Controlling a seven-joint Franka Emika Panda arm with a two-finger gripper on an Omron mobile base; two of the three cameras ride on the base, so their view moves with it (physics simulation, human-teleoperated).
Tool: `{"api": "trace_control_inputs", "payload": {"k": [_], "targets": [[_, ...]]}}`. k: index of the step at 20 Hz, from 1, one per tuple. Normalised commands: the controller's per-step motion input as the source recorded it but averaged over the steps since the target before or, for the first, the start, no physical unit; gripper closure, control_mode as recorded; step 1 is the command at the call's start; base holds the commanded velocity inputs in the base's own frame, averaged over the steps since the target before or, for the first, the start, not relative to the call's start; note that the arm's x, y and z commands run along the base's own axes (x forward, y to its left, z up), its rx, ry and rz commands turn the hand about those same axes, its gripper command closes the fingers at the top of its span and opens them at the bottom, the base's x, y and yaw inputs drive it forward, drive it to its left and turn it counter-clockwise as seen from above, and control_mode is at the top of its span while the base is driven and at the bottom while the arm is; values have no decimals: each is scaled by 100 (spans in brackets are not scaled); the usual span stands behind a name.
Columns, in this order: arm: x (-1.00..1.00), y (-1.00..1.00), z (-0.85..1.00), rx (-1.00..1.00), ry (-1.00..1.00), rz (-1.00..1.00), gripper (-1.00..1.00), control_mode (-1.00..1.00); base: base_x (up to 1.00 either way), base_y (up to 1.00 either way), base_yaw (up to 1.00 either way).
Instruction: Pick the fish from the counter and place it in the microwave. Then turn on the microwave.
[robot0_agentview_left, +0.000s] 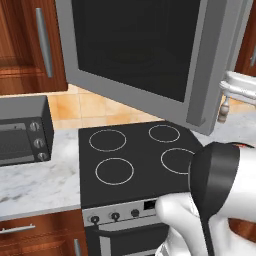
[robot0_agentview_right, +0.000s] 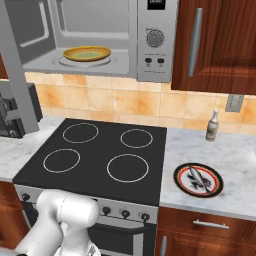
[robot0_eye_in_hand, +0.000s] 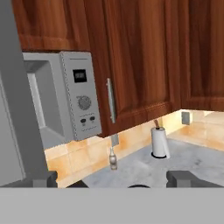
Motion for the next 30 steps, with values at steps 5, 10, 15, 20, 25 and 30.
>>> {"api": "trace_control_inputs", "payload": {"k": [5,10,15,20,25,30], "targets": [[14,-46,-13,21,0,22,-100,-100,0,0,0],[40,-23,-32,23,0,26,-100,-100,0,0,0],[67,-7,-27,28,4,26,-100,-100,0,0,0],[67,0,-17,29,8,24,-100,-100,0,0,0],[54,1,-11,28,8,23,-100,-100,0,0,0],[53,14,-11,27,8,20,-100,-100,0,0,0]]}}
